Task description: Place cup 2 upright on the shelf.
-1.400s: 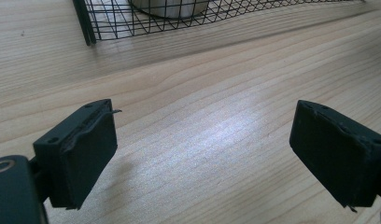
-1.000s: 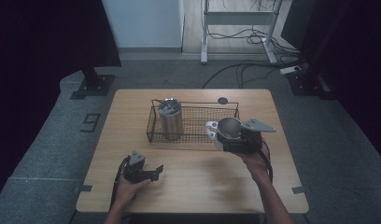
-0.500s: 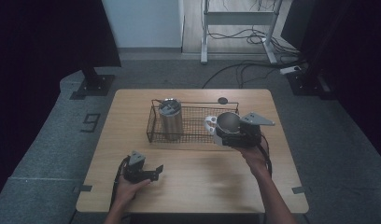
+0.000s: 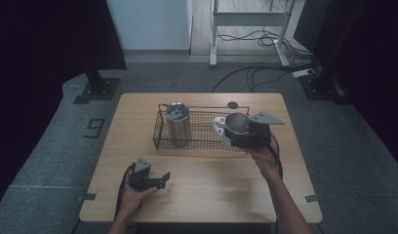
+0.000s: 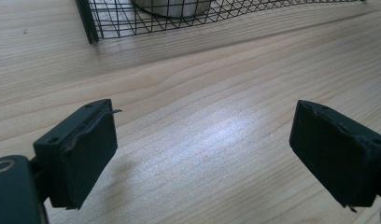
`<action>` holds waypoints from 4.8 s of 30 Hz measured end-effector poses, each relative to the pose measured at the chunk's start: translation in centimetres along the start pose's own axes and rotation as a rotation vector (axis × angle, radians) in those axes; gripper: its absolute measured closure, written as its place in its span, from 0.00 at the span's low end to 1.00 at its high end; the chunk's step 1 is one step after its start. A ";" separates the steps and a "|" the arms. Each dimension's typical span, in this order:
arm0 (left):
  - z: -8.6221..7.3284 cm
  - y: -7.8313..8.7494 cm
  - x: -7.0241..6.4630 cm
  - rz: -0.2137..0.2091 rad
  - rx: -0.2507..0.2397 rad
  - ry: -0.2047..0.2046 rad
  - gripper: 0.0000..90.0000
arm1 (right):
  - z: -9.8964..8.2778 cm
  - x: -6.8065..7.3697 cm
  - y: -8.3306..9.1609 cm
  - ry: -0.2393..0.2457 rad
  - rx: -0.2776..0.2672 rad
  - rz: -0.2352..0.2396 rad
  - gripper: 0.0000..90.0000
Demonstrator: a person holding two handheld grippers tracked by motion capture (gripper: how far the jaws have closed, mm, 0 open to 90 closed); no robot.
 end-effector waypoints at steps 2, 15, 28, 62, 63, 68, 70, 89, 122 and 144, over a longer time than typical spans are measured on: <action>0.0 0.0 0.0 0.000 0.000 -0.001 0.09 | 0.1 0.0 -0.1 -0.001 0.001 0.001 0.07; 0.1 0.1 0.0 0.000 -0.005 0.002 0.09 | 0.7 -0.5 -1.3 -0.007 0.002 -0.001 0.07; 0.1 0.2 0.1 -0.003 -0.006 0.002 0.09 | 1.0 -1.3 -3.0 -0.024 0.016 -0.008 0.07; 0.2 0.4 0.1 -0.002 -0.016 0.006 0.09 | 0.1 -4.0 -7.1 -0.032 0.067 -0.041 0.07; 0.2 0.4 0.1 -0.004 -0.016 0.007 0.09 | 0.0 -4.1 -7.2 -0.029 0.071 -0.044 0.07; 0.2 0.4 0.0 -0.008 -0.018 0.005 0.09 | -0.3 -4.3 -7.7 -0.028 0.083 -0.043 0.07; 0.2 0.4 -0.1 -0.007 -0.015 0.001 0.09 | -0.5 -4.4 -8.0 -0.029 0.089 -0.045 0.07; 0.1 0.2 -0.1 -0.009 -0.009 0.001 0.09 | -2.8 -5.6 -10.4 -0.050 0.173 -0.064 0.07; 0.0 0.0 -0.3 -0.013 -0.002 -0.004 0.09 | -5.2 -6.0 -11.7 -0.043 0.247 -0.081 0.07; -0.1 0.0 -0.3 -0.014 0.004 -0.007 0.09 | -5.7 -5.8 -11.7 -0.019 0.312 -0.095 0.07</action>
Point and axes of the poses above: each handheld gripper's, and its own axes: y roughly backward along the jaws, z roughly out of its top, x roughly to its left, the point moved 7 cm from there along -y, roughly forward along the jaws, and after that the axes turned 3 degrees about x, right-handed, at the moved point
